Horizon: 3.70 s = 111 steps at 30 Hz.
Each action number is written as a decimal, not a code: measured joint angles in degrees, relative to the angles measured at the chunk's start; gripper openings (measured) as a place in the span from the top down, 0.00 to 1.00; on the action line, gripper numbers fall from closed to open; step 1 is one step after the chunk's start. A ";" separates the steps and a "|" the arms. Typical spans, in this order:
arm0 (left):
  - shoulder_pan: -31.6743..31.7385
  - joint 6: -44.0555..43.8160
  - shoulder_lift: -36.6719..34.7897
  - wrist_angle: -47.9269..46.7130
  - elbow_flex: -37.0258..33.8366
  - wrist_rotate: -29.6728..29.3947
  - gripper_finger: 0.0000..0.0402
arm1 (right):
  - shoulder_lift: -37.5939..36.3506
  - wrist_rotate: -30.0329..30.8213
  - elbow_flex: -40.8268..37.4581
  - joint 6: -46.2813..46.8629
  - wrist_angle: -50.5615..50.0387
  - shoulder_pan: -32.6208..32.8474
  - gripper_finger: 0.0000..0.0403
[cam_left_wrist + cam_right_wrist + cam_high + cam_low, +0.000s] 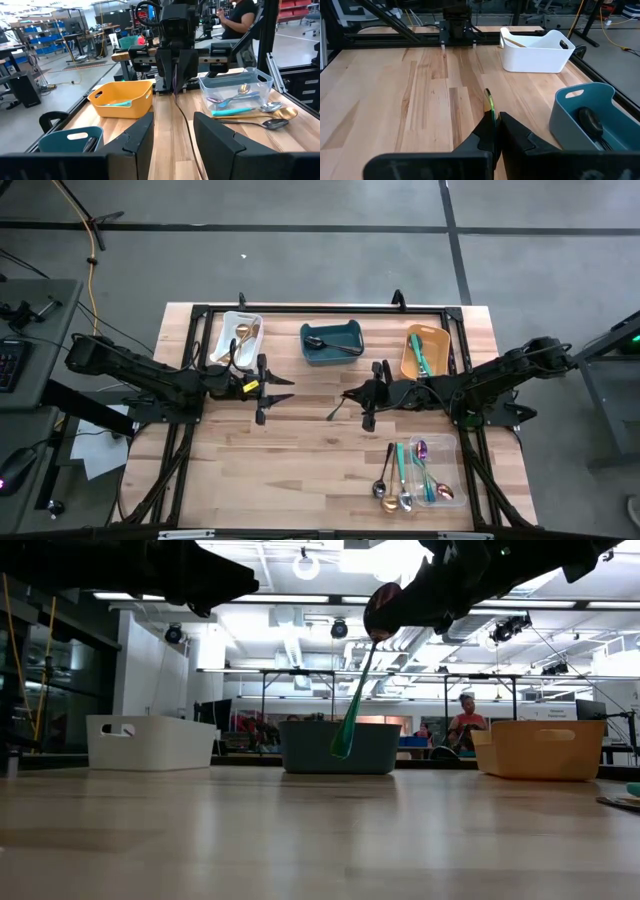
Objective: Sort silverware by color (type)
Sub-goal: Put the purple spoon into the transparent bin
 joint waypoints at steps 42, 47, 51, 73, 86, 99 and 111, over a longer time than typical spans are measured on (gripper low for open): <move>0.00 -1.70 0.00 -0.02 0.00 -0.02 0.67 | 0.02 -9.74 4.97 2.65 0.76 0.01 0.99; 0.00 -3.06 0.00 -0.41 0.00 -0.02 0.67 | 0.03 -13.24 20.08 12.19 -27.91 2.14 0.99; 0.00 -3.06 0.00 -0.59 0.00 -0.02 0.67 | 0.86 -17.25 33.70 23.90 -55.52 4.90 0.99; 0.00 -3.15 0.00 -0.46 0.00 0.00 0.67 | 1.04 -26.62 27.76 89.12 -89.42 28.95 0.99; 0.00 -3.07 0.01 0.44 0.00 -0.02 0.67 | 1.03 -23.57 25.73 89.59 -88.72 28.72 0.99; 0.00 -3.08 0.01 0.02 0.00 0.00 0.67 | 1.03 -21.45 25.73 91.20 -88.16 28.72 0.98; 0.07 -3.08 0.00 0.00 0.00 -0.02 0.67 | 1.01 -22.33 25.73 90.16 -87.37 28.70 0.88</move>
